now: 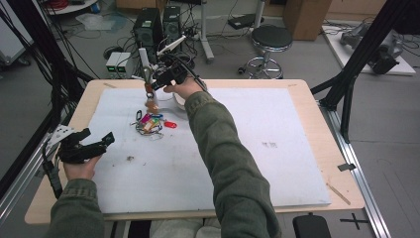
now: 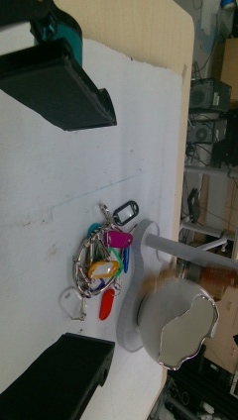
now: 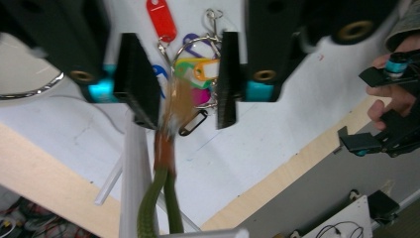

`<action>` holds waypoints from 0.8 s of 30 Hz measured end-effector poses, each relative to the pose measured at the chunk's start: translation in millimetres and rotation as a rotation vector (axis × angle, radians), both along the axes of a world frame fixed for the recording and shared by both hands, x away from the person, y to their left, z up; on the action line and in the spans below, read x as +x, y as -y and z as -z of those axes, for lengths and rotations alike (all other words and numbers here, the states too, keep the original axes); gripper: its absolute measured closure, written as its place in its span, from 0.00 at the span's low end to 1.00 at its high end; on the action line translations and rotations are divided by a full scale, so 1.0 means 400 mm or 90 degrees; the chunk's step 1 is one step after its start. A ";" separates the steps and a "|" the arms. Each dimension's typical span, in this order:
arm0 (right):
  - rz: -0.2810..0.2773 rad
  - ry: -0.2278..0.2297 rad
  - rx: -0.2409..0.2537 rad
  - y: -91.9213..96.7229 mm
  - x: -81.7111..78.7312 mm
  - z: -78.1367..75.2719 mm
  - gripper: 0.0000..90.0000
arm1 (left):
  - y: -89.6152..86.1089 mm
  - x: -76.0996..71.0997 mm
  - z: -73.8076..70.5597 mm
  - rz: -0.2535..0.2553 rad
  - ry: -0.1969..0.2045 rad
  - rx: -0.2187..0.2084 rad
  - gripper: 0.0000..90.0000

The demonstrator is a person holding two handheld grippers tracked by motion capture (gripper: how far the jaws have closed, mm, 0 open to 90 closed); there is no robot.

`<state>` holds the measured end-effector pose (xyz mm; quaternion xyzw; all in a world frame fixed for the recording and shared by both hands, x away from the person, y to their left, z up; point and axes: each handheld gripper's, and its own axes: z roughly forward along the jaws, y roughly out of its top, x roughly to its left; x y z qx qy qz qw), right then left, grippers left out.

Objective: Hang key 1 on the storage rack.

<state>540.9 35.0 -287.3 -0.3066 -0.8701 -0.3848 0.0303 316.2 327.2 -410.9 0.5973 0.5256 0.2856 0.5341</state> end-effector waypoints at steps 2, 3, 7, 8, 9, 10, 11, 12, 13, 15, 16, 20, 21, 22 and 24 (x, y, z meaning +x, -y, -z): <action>-0.002 0.015 0.004 0.009 -0.004 0.000 0.54 | 0.000 0.000 0.000 -0.001 0.000 -0.002 0.02; 0.003 0.014 0.000 0.013 -0.008 -0.002 0.50 | 0.000 0.000 0.000 0.000 0.001 -0.003 0.02; 0.015 0.042 -0.011 0.026 -0.016 -0.010 0.31 | 0.000 0.001 0.000 0.001 0.000 -0.010 0.02; 0.026 0.041 -0.015 0.029 -0.021 -0.014 0.26 | 0.000 0.001 0.000 0.000 0.001 -0.009 0.02; 0.034 0.038 -0.017 0.031 -0.023 -0.017 0.23 | 0.000 0.001 0.000 0.001 0.000 -0.009 0.02; 0.039 0.037 -0.022 0.033 -0.026 -0.020 0.21 | 0.001 0.001 0.000 0.001 0.000 -0.009 0.02; 0.046 0.039 -0.030 0.035 -0.030 -0.023 0.19 | 0.001 0.001 0.000 0.001 0.000 -0.009 0.02; 0.049 0.042 -0.037 0.037 -0.033 -0.025 0.15 | 0.001 0.001 0.000 0.000 0.000 -0.009 0.02; 0.048 0.040 -0.043 0.040 -0.036 -0.027 0.12 | 0.000 0.001 0.000 0.000 0.000 -0.009 0.02; 0.053 0.045 -0.056 0.044 -0.041 -0.031 0.09 | -0.001 0.000 0.000 -0.001 0.001 -0.009 0.02; 0.057 0.047 -0.061 0.047 -0.044 -0.033 0.02 | -0.001 0.000 0.000 -0.001 0.001 -0.009 0.02; 0.086 0.073 -0.057 0.065 -0.057 -0.044 0.01 | 0.000 0.001 0.000 -0.001 0.000 -0.009 0.02; 0.089 0.071 -0.056 0.070 -0.060 -0.044 0.01 | 0.000 0.001 0.000 -0.001 0.000 -0.009 0.02; 0.092 0.070 -0.058 0.077 -0.063 -0.043 0.01 | 0.001 0.001 0.000 -0.001 0.001 -0.008 0.02; 0.097 0.072 -0.054 0.092 -0.069 -0.040 0.01 | 0.000 0.002 0.000 -0.001 0.001 -0.008 0.02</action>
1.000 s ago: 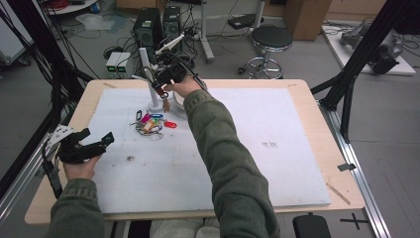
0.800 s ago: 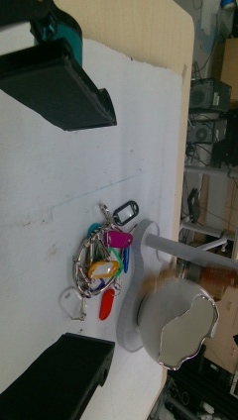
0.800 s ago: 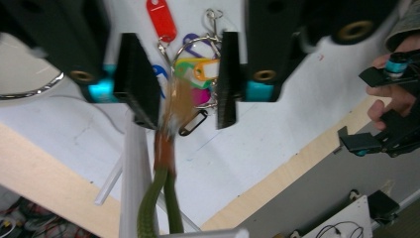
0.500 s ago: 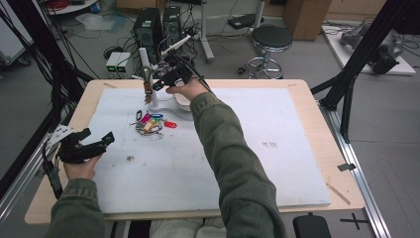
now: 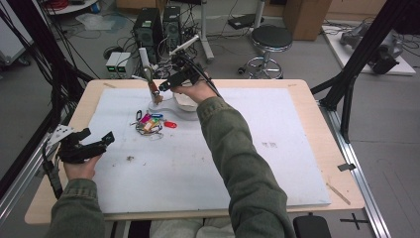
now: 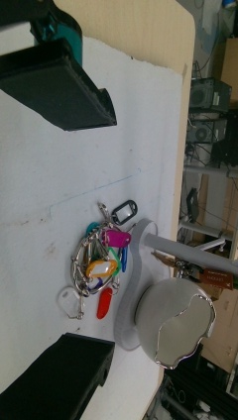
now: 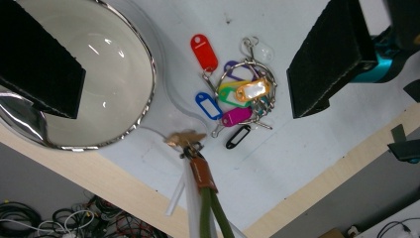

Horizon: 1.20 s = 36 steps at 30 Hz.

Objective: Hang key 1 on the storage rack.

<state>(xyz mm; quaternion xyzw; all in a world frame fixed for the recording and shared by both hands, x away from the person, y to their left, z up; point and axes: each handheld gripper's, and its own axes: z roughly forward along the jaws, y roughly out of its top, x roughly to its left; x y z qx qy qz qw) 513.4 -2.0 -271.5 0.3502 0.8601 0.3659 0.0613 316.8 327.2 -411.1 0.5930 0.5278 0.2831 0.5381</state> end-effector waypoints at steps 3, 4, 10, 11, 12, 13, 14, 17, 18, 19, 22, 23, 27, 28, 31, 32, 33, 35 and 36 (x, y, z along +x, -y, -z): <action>0.007 0.013 -0.011 0.022 -0.010 0.002 0.01 | 0.000 0.000 0.000 0.000 0.001 0.000 0.02; 0.009 0.014 -0.007 0.029 -0.015 0.001 0.01 | 0.000 0.000 0.000 0.000 0.000 0.000 0.02; 0.012 0.020 -0.005 0.071 -0.037 0.008 0.01 | 0.000 -0.001 -0.001 -0.002 0.000 0.001 0.02; 0.012 0.022 -0.005 0.078 -0.040 0.010 0.01 | -0.001 -0.002 -0.001 -0.003 0.001 0.001 0.02; 0.014 0.020 -0.005 0.082 -0.042 0.011 0.01 | -0.002 -0.002 -0.001 -0.003 0.000 0.001 0.02; 0.013 0.020 -0.009 0.088 -0.045 0.013 0.01 | -0.002 -0.002 -0.001 -0.003 0.000 0.002 0.02; 0.014 0.020 -0.008 0.093 -0.049 0.014 0.01 | -0.001 -0.002 -0.001 -0.002 -0.001 0.002 0.02; 0.013 0.020 -0.003 0.110 -0.055 0.020 0.01 | 0.002 -0.001 -0.001 -0.002 -0.002 0.003 0.02; 0.018 0.017 -0.001 0.114 -0.057 0.023 0.01 | 0.002 0.000 -0.001 0.000 -0.001 0.004 0.02; 0.020 0.016 0.001 0.120 -0.059 0.026 0.01 | 0.002 0.000 -0.001 0.000 -0.001 0.004 0.02; 0.021 0.030 -0.019 0.131 -0.064 0.032 0.01 | 0.001 -0.001 -0.001 -0.002 -0.002 0.003 0.02; 0.022 0.031 -0.021 0.133 -0.068 0.031 0.01 | 0.001 0.000 -0.001 -0.002 -0.001 0.003 0.02; 0.023 0.030 -0.009 0.150 -0.080 0.035 0.01 | 0.002 0.000 -0.001 -0.001 -0.001 0.004 0.02; 0.025 0.028 -0.009 0.156 -0.082 0.038 0.01 | 0.002 0.000 -0.001 0.000 -0.002 0.005 0.02; 0.029 0.021 -0.016 0.174 -0.088 0.049 0.01 | 0.003 0.000 -0.001 0.001 -0.002 0.005 0.02; 0.029 0.026 -0.013 0.182 -0.090 0.051 0.01 | 0.003 0.000 -0.001 0.000 -0.002 0.004 0.02; 0.033 0.024 -0.007 0.186 -0.092 0.051 0.01 | 0.004 0.000 -0.001 0.000 -0.002 0.003 0.02; 0.033 0.024 -0.008 0.199 -0.098 0.056 0.01 | 0.004 0.000 -0.001 0.000 -0.002 0.002 0.02; 0.036 0.026 -0.012 0.206 -0.101 0.059 0.01 | 0.005 0.000 -0.001 0.000 -0.003 0.003 0.02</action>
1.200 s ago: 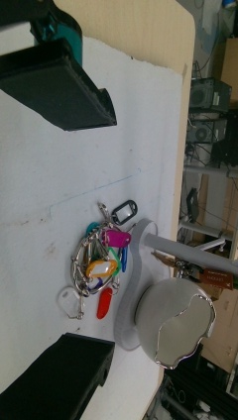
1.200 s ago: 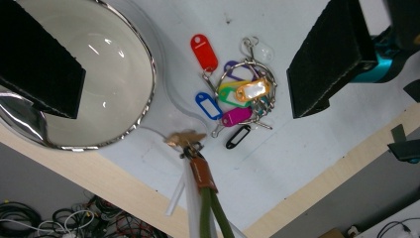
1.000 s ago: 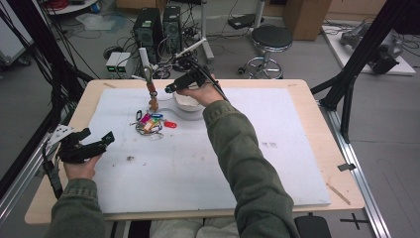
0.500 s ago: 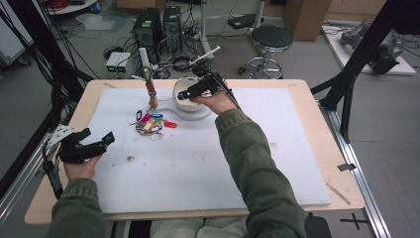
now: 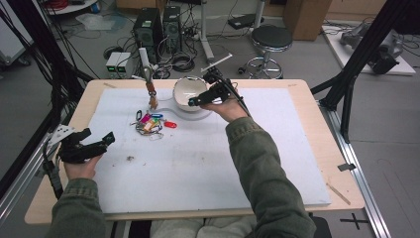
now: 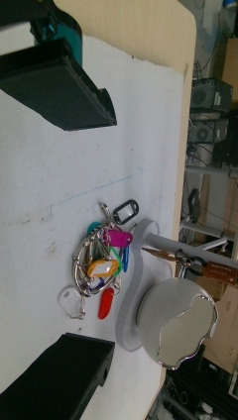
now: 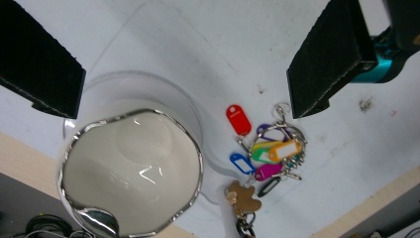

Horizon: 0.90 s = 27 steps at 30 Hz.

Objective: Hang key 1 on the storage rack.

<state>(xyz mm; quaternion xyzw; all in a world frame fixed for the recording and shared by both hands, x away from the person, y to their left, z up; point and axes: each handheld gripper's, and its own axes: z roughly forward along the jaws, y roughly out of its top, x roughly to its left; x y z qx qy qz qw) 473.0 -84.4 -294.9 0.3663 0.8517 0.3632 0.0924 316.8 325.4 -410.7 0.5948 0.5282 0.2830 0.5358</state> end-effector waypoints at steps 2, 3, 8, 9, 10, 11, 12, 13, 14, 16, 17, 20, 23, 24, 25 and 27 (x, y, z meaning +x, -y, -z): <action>0.004 -0.009 0.000 0.016 -0.008 0.006 0.01 | 0.000 -0.001 -0.001 0.001 0.000 0.003 0.02; 0.007 -0.005 -0.006 0.025 -0.010 0.009 0.01 | 0.000 -0.001 -0.001 0.001 0.000 0.004 0.02; 0.030 -0.008 -0.002 0.081 -0.031 0.017 0.01 | 0.001 -0.001 -0.001 0.002 0.001 0.002 0.02; 0.034 -0.011 -0.010 0.091 -0.035 0.018 0.01 | 0.002 -0.001 -0.001 0.002 0.001 0.001 0.02; 0.036 -0.010 -0.014 0.102 -0.039 0.018 0.01 | 0.001 -0.001 -0.001 0.002 0.002 0.002 0.02; 0.039 -0.009 -0.014 0.113 -0.043 0.018 0.01 | 0.002 -0.001 -0.001 0.002 0.002 0.002 0.02; 0.045 -0.012 -0.013 0.125 -0.049 0.016 0.01 | 0.002 -0.001 -0.002 0.002 0.001 0.003 0.02; 0.048 -0.007 -0.013 0.137 -0.054 0.015 0.01 | 0.002 -0.001 -0.002 0.002 0.001 0.002 0.02; 0.052 -0.008 -0.011 0.148 -0.060 0.013 0.01 | 0.002 0.000 -0.002 0.002 0.001 0.002 0.02; 0.060 -0.004 -0.008 0.170 -0.072 0.012 0.01 | 0.003 0.000 -0.002 0.002 0.002 0.001 0.02; 0.063 -0.003 -0.011 0.181 -0.078 0.013 0.01 | 0.003 0.001 -0.002 0.002 0.002 0.001 0.02; 0.076 -0.003 -0.012 0.214 -0.094 0.015 0.01 | 0.004 0.002 -0.003 0.002 0.003 0.001 0.02; 0.092 0.001 -0.009 0.245 -0.110 0.017 0.01 | 0.007 0.003 -0.003 0.003 0.004 0.000 0.02; 0.094 0.004 -0.005 0.255 -0.114 0.019 0.01 | 0.008 0.004 -0.003 0.006 0.003 0.001 0.02; 0.101 0.004 -0.001 0.265 -0.120 0.020 0.01 | 0.010 0.004 -0.003 0.007 0.002 0.003 0.02; 0.112 0.008 0.007 0.285 -0.131 0.025 0.01 | 0.012 0.006 -0.002 0.007 0.003 0.000 0.02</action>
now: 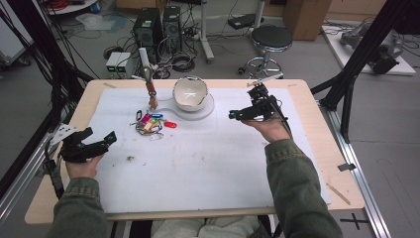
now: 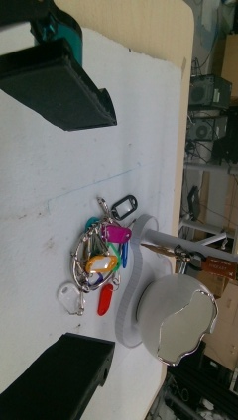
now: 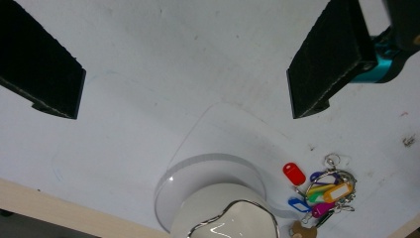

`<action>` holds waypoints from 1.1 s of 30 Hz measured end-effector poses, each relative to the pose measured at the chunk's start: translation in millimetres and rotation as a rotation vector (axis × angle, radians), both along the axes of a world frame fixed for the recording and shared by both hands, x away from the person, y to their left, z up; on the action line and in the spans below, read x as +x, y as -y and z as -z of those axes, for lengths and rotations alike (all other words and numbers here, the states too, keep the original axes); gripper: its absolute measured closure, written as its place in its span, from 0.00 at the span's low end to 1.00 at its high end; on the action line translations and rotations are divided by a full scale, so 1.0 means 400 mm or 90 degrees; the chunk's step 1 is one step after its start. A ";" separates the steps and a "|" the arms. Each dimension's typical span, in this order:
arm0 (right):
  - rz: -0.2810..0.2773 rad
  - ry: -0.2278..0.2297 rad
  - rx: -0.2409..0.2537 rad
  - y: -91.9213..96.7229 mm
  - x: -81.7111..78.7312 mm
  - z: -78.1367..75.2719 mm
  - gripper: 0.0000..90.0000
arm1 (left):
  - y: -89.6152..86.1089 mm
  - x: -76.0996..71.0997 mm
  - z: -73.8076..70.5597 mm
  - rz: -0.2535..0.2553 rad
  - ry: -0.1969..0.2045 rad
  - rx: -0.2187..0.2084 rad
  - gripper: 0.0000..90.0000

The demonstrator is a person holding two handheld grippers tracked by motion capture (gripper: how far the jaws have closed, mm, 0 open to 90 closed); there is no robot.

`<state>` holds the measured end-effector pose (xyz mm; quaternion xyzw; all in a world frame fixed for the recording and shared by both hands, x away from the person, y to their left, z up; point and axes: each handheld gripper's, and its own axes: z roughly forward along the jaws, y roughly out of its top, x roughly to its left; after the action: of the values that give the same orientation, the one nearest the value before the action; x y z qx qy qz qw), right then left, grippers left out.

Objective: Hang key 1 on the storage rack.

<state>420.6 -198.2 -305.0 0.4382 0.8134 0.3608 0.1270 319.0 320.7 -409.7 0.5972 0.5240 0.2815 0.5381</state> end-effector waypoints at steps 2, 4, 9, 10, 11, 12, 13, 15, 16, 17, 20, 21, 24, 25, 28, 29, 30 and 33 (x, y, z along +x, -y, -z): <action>0.006 0.003 0.002 0.017 -0.009 0.006 0.01 | 0.000 0.001 0.000 0.000 0.000 -0.001 0.02; 0.014 0.003 0.005 0.032 -0.018 0.011 0.01 | -0.002 0.001 0.000 0.001 -0.001 0.001 0.02; 0.029 0.006 0.007 0.062 -0.032 0.027 0.01 | 0.000 0.001 -0.001 0.001 -0.002 0.002 0.02; 0.034 0.001 0.007 0.067 -0.034 0.031 0.01 | -0.001 0.001 -0.001 0.000 -0.002 0.002 0.02; 0.036 0.001 0.009 0.072 -0.037 0.037 0.01 | -0.001 0.001 -0.001 -0.001 -0.001 0.000 0.02; 0.038 0.003 0.008 0.076 -0.041 0.040 0.01 | -0.001 0.001 -0.001 -0.001 -0.001 0.000 0.02; 0.037 0.004 0.007 0.079 -0.043 0.043 0.01 | -0.001 0.001 -0.001 -0.001 -0.001 0.001 0.02; 0.039 0.004 0.008 0.087 -0.050 0.051 0.01 | -0.001 0.001 -0.001 -0.001 -0.001 0.002 0.02; 0.042 0.005 0.010 0.089 -0.052 0.055 0.01 | -0.001 0.001 -0.001 -0.001 -0.001 0.001 0.02; 0.043 0.000 0.012 0.094 -0.055 0.059 0.01 | -0.001 0.001 -0.001 -0.001 -0.001 0.001 0.02; 0.054 -0.005 0.019 0.110 -0.062 0.078 0.01 | 0.002 0.000 -0.001 0.000 -0.001 0.010 0.02; 0.053 -0.005 0.028 0.116 -0.065 0.083 0.01 | 0.003 0.000 -0.001 0.000 -0.001 0.012 0.02; 0.064 -0.001 0.030 0.132 -0.075 0.097 0.01 | 0.004 0.001 -0.001 -0.001 -0.001 0.009 0.02; 0.065 0.006 0.031 0.138 -0.080 0.101 0.01 | 0.004 0.001 -0.001 -0.001 -0.001 0.009 0.02; 0.079 0.021 0.031 0.150 -0.092 0.111 0.01 | 0.003 0.001 -0.001 -0.001 -0.002 0.009 0.02; 0.085 0.027 0.035 0.156 -0.097 0.117 0.01 | 0.004 0.002 -0.001 -0.002 -0.001 0.008 0.02; 0.091 0.027 0.038 0.158 -0.101 0.120 0.01 | 0.004 0.002 -0.001 0.000 -0.003 0.010 0.02; 0.105 0.036 0.034 0.170 -0.112 0.134 0.01 | 0.004 0.002 -0.001 0.000 -0.003 0.010 0.02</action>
<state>375.8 -266.4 -358.7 0.4970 0.7607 0.3825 0.1675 319.8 319.1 -409.5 0.6022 0.5227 0.2841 0.5323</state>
